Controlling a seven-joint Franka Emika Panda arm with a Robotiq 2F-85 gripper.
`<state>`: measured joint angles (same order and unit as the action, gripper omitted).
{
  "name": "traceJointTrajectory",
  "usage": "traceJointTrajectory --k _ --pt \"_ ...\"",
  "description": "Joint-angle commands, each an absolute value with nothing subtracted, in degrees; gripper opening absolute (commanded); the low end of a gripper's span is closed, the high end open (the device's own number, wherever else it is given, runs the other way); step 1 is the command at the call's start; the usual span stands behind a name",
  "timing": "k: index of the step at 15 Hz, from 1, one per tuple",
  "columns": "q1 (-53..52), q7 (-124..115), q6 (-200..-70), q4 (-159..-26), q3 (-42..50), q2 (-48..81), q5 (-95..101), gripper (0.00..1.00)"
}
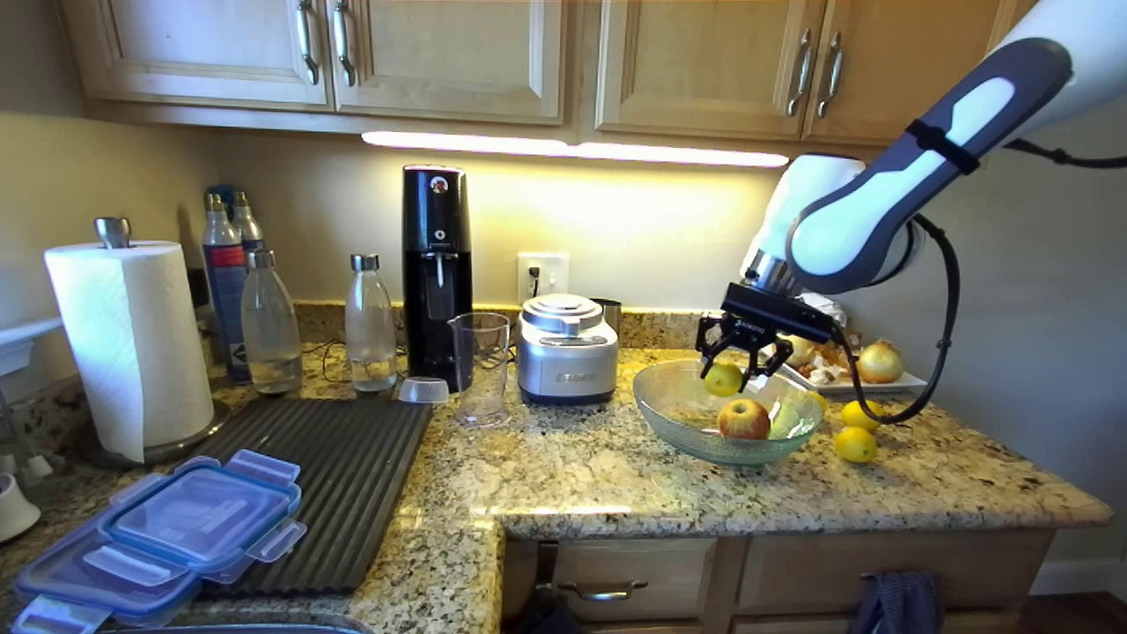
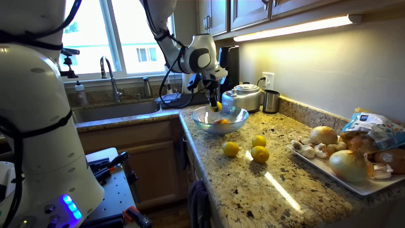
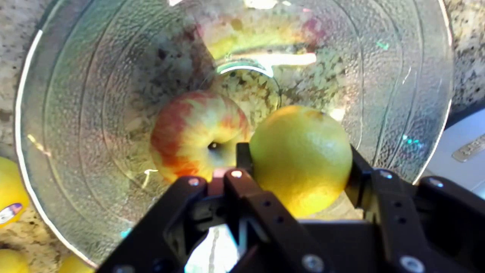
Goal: Place one lemon from the counter in the glass bowl
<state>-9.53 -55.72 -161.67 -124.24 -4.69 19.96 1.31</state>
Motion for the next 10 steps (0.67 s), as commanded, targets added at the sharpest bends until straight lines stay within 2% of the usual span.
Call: traceJointTrajectory --k 1,2,3,5,7,10 --pt "-10.68 -49.48 -163.04 -121.6 -5.43 23.15 -2.15 0.33" --pt "-11.11 -48.45 -162.79 -121.1 -5.31 23.72 -2.5 0.46" --pt "-11.57 -47.5 -162.91 -120.74 -5.06 24.21 -2.7 0.79" --pt "-12.34 -45.93 -162.77 -120.41 -4.29 24.7 -2.59 0.84" --pt "-12.81 -44.96 -162.78 -120.55 -3.5 24.61 -2.44 0.96" --pt "-12.5 -43.63 -162.92 -120.91 -3.18 23.7 -3.02 1.0"
